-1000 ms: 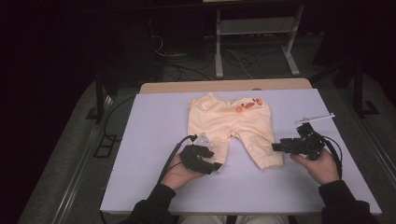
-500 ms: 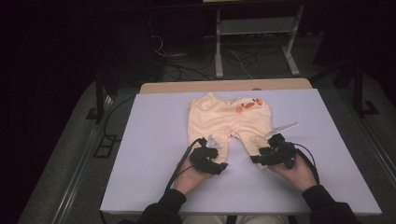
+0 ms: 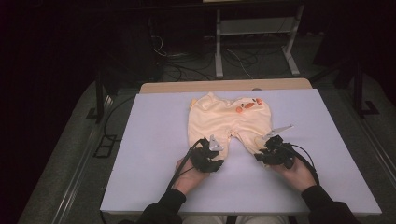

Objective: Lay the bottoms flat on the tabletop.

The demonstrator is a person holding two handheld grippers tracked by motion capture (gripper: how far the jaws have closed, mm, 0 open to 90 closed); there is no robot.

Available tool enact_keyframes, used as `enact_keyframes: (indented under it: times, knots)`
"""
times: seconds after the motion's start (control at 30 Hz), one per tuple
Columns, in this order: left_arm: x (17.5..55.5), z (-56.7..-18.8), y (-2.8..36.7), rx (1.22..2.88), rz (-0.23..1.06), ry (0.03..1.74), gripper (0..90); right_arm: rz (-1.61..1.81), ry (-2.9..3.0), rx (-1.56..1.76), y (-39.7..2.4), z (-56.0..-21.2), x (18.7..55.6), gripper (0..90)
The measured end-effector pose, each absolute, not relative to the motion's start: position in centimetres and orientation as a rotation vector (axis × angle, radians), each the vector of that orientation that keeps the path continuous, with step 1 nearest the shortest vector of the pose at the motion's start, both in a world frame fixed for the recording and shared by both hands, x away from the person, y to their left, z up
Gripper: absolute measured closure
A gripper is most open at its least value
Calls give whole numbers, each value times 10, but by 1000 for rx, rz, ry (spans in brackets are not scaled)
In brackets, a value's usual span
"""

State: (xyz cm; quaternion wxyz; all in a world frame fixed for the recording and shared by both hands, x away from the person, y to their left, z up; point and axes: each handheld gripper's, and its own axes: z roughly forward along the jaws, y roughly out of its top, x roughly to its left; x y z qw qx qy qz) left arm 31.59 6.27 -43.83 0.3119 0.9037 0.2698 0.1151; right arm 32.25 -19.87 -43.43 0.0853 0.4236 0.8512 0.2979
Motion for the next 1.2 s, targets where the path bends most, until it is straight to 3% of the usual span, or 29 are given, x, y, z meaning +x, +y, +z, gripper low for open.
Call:
enact_keyframes:
  times: [0.43,0.83,1.2]
  knots:
    - [318,-429,66,2394,237,709,672,1038,2582,1340,-209,-429,327,710]
    - [316,-406,80,2382,5,649,679,1125,2685,1313,-208,-417,318,711]
    - [311,-414,78,2441,-92,615,677,1031,2819,1241,-192,-422,304,709]
